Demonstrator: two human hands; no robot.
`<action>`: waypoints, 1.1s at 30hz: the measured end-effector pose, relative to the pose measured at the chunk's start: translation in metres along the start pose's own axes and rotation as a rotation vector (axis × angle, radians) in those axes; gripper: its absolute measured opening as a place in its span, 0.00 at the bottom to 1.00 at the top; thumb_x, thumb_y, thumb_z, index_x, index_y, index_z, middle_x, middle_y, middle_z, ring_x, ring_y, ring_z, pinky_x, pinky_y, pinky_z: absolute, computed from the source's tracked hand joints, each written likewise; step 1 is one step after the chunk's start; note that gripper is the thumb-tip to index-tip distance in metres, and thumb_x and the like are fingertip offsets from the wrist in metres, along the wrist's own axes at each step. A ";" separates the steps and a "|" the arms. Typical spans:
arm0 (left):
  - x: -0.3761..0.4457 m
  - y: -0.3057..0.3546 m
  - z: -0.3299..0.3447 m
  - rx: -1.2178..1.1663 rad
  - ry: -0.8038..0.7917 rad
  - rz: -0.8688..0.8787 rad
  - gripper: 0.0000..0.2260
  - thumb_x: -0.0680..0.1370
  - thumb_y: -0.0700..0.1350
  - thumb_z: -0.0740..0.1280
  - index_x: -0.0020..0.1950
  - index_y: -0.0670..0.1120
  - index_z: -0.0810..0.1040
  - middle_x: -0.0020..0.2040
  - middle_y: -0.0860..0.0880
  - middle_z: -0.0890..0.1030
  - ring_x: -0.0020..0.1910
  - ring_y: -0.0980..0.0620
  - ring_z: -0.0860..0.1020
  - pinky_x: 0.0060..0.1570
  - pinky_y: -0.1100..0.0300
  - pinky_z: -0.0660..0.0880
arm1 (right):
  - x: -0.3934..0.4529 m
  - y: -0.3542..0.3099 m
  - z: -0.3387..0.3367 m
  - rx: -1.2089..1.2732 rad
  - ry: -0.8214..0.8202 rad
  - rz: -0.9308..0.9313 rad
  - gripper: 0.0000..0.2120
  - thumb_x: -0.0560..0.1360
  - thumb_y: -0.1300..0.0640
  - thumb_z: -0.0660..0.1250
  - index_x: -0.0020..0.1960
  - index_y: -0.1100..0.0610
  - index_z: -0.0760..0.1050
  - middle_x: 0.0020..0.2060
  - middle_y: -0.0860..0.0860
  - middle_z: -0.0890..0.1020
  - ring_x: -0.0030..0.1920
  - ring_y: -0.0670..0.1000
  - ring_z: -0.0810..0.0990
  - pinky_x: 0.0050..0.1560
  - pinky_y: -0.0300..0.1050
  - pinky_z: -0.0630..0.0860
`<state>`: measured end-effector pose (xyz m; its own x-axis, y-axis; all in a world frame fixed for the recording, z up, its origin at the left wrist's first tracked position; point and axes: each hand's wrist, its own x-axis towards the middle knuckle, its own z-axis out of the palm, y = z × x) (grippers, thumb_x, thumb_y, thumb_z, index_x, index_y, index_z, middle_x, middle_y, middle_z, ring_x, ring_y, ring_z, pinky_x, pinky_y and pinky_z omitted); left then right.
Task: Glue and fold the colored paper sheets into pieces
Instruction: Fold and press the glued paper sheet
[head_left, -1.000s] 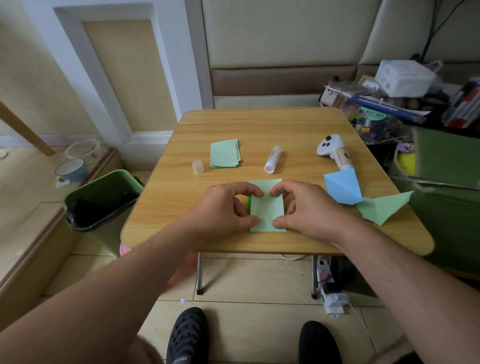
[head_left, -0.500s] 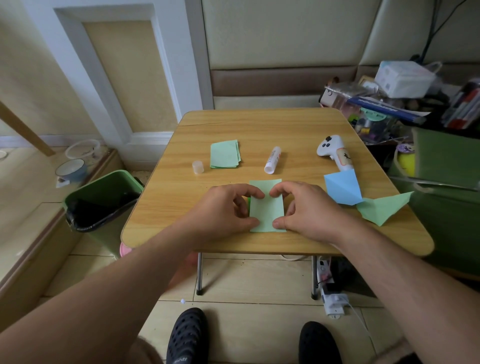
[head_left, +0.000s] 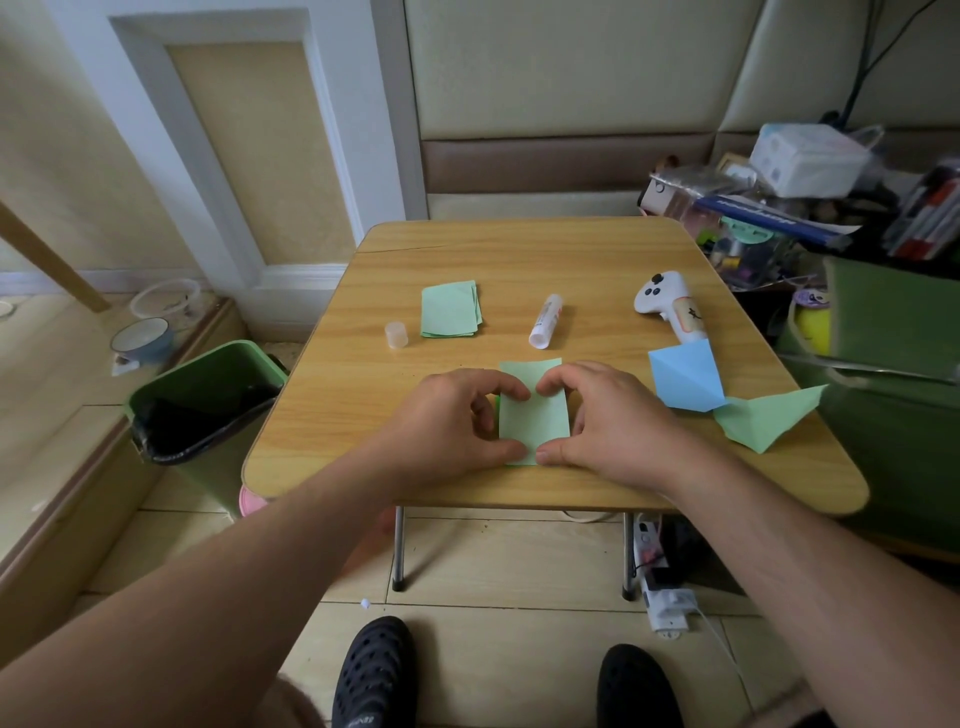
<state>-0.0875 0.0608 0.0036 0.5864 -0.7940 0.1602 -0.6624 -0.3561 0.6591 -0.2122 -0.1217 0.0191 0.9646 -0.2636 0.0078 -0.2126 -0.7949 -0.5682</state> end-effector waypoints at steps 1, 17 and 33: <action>0.000 0.001 0.001 0.007 0.007 0.011 0.23 0.66 0.53 0.83 0.59 0.61 0.81 0.38 0.55 0.79 0.36 0.61 0.77 0.45 0.62 0.77 | 0.000 0.000 0.001 -0.016 -0.001 -0.002 0.33 0.65 0.45 0.84 0.65 0.43 0.75 0.59 0.38 0.74 0.45 0.36 0.72 0.41 0.32 0.65; 0.002 0.000 -0.001 0.011 -0.027 0.020 0.24 0.66 0.54 0.83 0.59 0.62 0.80 0.44 0.57 0.77 0.41 0.59 0.76 0.44 0.67 0.75 | -0.001 0.001 -0.003 0.027 -0.050 0.035 0.24 0.67 0.52 0.84 0.52 0.41 0.72 0.53 0.39 0.74 0.45 0.43 0.76 0.43 0.41 0.71; 0.009 -0.009 -0.011 0.109 -0.124 0.095 0.19 0.65 0.55 0.84 0.52 0.61 0.82 0.46 0.60 0.75 0.42 0.60 0.72 0.45 0.64 0.72 | 0.000 0.003 -0.009 -0.023 -0.081 0.028 0.18 0.67 0.51 0.83 0.49 0.43 0.76 0.53 0.38 0.75 0.53 0.42 0.74 0.53 0.46 0.75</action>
<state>-0.0709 0.0620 0.0077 0.4612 -0.8789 0.1215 -0.7627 -0.3228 0.5604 -0.2143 -0.1283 0.0247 0.9675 -0.2414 -0.0747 -0.2420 -0.8004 -0.5484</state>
